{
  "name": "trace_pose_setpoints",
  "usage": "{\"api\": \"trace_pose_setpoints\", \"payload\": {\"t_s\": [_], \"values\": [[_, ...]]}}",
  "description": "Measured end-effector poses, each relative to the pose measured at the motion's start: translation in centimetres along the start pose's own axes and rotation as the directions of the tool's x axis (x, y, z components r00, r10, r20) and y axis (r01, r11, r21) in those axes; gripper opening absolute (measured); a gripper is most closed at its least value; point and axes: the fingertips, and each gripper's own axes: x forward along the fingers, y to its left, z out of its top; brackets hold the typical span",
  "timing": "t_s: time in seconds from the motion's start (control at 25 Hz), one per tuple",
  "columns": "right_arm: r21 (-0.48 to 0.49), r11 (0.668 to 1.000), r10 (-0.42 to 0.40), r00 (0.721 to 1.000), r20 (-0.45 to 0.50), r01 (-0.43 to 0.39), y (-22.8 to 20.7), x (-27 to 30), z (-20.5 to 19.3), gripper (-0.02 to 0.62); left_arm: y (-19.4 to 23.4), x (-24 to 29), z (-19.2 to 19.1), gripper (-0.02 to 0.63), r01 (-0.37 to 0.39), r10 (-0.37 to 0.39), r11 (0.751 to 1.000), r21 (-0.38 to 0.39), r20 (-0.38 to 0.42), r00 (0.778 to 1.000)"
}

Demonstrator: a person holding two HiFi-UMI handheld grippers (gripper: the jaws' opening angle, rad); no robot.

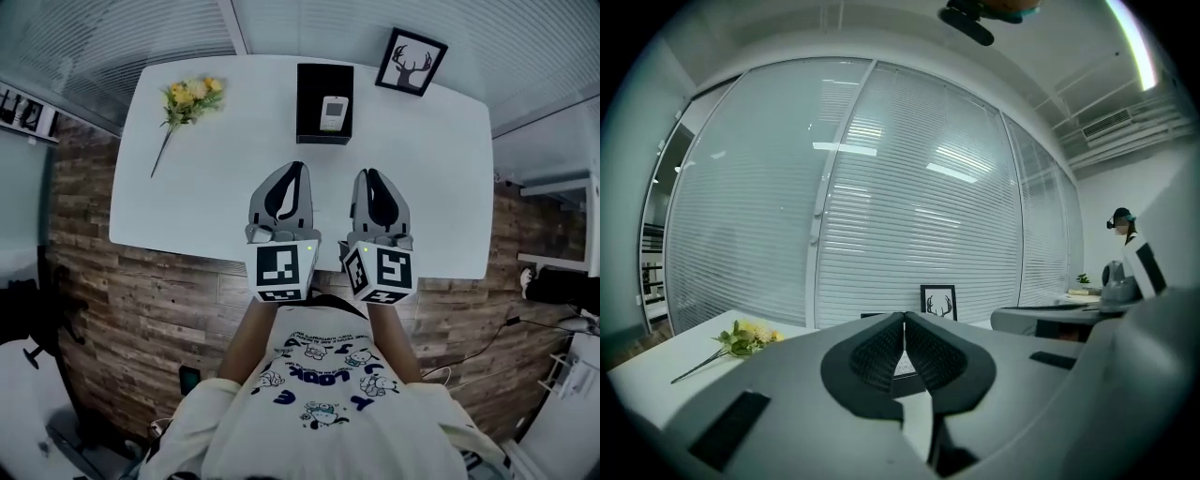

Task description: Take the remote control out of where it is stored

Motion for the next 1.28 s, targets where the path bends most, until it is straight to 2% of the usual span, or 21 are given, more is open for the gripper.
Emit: {"api": "trace_pose_setpoints", "payload": {"t_s": [0.2, 0.48, 1.04, 1.16, 1.2, 1.28], "values": [[0.008, 1.0, -0.018, 0.999, -0.031, 0.018, -1.0, 2.7, -0.6, 0.057, 0.7, 3.4, -0.1, 0.02, 0.032, -0.032, 0.999, -0.013, -0.014, 0.999], [0.037, 0.999, -0.036, 0.997, -0.074, 0.038, -2.6, 5.7, -1.7, 0.057, 1.0, 7.6, -1.2, 0.02, 0.096, -0.097, 0.995, -0.023, -0.072, 0.993], [0.057, 0.997, -0.048, 0.99, -0.13, 0.056, -4.6, 11.1, -3.1, 0.057, 1.8, 14.0, -3.2, 0.021, 0.138, -0.141, 0.99, -0.033, -0.137, 0.98], [0.066, 0.996, -0.053, 0.989, -0.138, 0.062, -5.0, 11.9, -3.4, 0.057, 1.9, 15.2, -3.8, 0.021, 0.162, -0.162, 0.987, -0.013, -0.155, 0.975], [0.066, 0.996, -0.052, 0.989, -0.142, 0.062, -5.1, 12.1, -3.5, 0.057, 1.9, 15.5, -4.0, 0.03, 0.171, -0.171, 0.985, -0.012, -0.161, 0.972], [0.063, 0.996, -0.049, 0.988, -0.149, 0.059, -5.1, 12.5, -3.7, 0.057, 1.9, 16.1, -4.3, 0.101, 0.187, -0.189, 0.982, -0.026, -0.169, 0.967]]}}
